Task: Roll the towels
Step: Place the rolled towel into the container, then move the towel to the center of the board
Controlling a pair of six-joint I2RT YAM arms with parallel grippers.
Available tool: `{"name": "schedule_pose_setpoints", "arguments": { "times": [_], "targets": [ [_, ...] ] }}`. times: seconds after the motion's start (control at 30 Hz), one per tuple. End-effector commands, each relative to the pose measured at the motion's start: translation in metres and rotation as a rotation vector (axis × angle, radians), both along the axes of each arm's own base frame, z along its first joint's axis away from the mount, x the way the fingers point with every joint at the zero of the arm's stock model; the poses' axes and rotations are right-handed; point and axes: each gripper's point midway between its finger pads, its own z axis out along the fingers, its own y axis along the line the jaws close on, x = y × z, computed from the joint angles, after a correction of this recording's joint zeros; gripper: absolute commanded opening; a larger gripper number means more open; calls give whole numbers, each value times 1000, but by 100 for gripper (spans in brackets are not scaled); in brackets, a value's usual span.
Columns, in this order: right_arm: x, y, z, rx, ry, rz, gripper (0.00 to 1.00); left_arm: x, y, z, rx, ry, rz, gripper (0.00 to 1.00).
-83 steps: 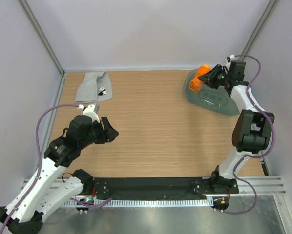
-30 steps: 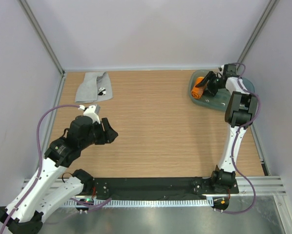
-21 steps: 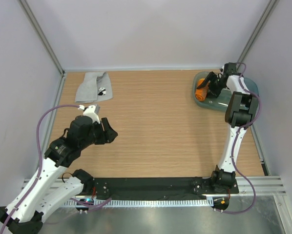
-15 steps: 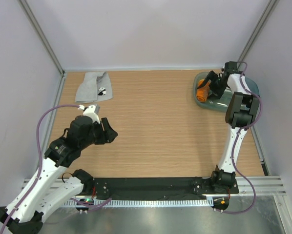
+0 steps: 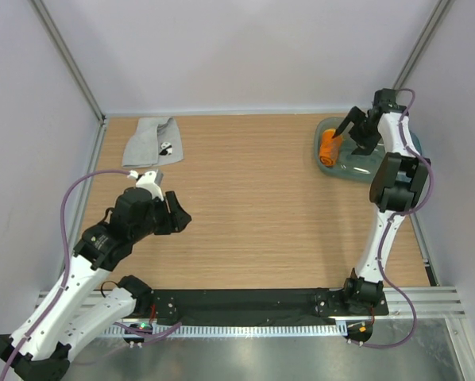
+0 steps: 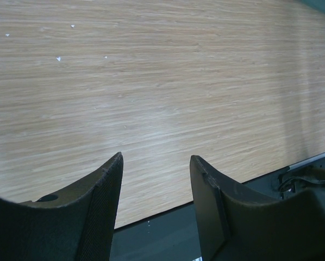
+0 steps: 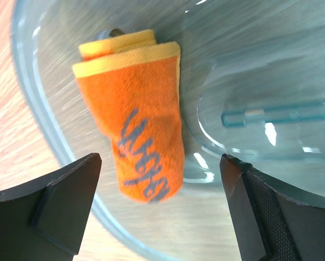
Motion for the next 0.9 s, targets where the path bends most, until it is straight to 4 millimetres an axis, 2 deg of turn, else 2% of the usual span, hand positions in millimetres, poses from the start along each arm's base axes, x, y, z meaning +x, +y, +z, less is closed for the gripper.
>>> {"name": "schedule_pose_setpoints", "arguments": {
  "times": [0.0,0.03,0.07,0.1,0.17,0.2,0.23,0.27,0.3,0.33,0.37,0.4,0.43,0.47,0.5,0.53,0.57,0.6,0.63,0.67,0.7,0.73,0.8,0.83,0.87],
  "targets": [
    [-3,-5,99,-93,-187,1,98,4,4,-3,28,-1,11,54],
    [-10,-1,104,-101,-196,4,99,4,3,-4,30,5,10,53],
    [-13,2,119,-122,-237,10,99,5,3,-6,36,11,12,53],
    [-25,2,152,-161,-297,-4,99,8,4,-6,40,5,21,53],
    [-40,18,170,-176,-335,21,99,15,4,-10,54,8,40,54],
    [-59,24,192,-193,-373,17,100,21,7,-13,70,4,71,54],
    [-67,35,200,-189,-394,31,100,29,8,-14,66,-1,110,55],
    [-76,59,211,-184,-430,82,99,34,7,-14,64,-2,132,55],
    [-92,71,217,-198,-454,102,100,44,8,-20,92,10,160,58],
    [-102,84,221,-191,-472,127,100,55,5,-17,84,-8,178,60],
    [-110,114,224,-166,-495,194,100,65,1,-27,115,18,189,62],
    [-127,126,219,-148,-489,219,100,79,4,-16,131,-13,230,64],
    [-136,136,216,-126,-489,236,100,89,2,-12,143,-27,246,65],
    [-145,154,215,-99,-500,278,100,101,4,-11,177,-37,264,65],
    [-163,160,209,-69,-496,280,100,119,7,-10,229,-50,309,67],
    [-169,167,208,-53,-513,288,100,133,7,-8,261,-69,318,69],
    [-183,175,187,-29,-475,291,100,148,9,-25,322,-38,326,71],
    [-192,181,185,-14,-485,303,100,161,13,-32,359,-25,344,71],
    [-206,186,181,3,-494,312,100,181,15,-18,357,-46,377,66],
    [-212,188,177,4,-493,323,100,193,18,-21,366,-30,395,62],
    [-218,191,174,12,-490,332,100,212,31,-43,411,27,434,60],
    [-226,191,172,13,-484,340,99,228,34,-36,413,11,464,59],
    [-237,194,166,16,-458,360,99,253,39,-49,462,24,436,59],
    [-242,195,165,16,-451,372,99,265,47,-82,507,90,433,59],
    [-248,194,167,16,-459,374,99,280,46,-77,496,94,420,59]
  ]
}}
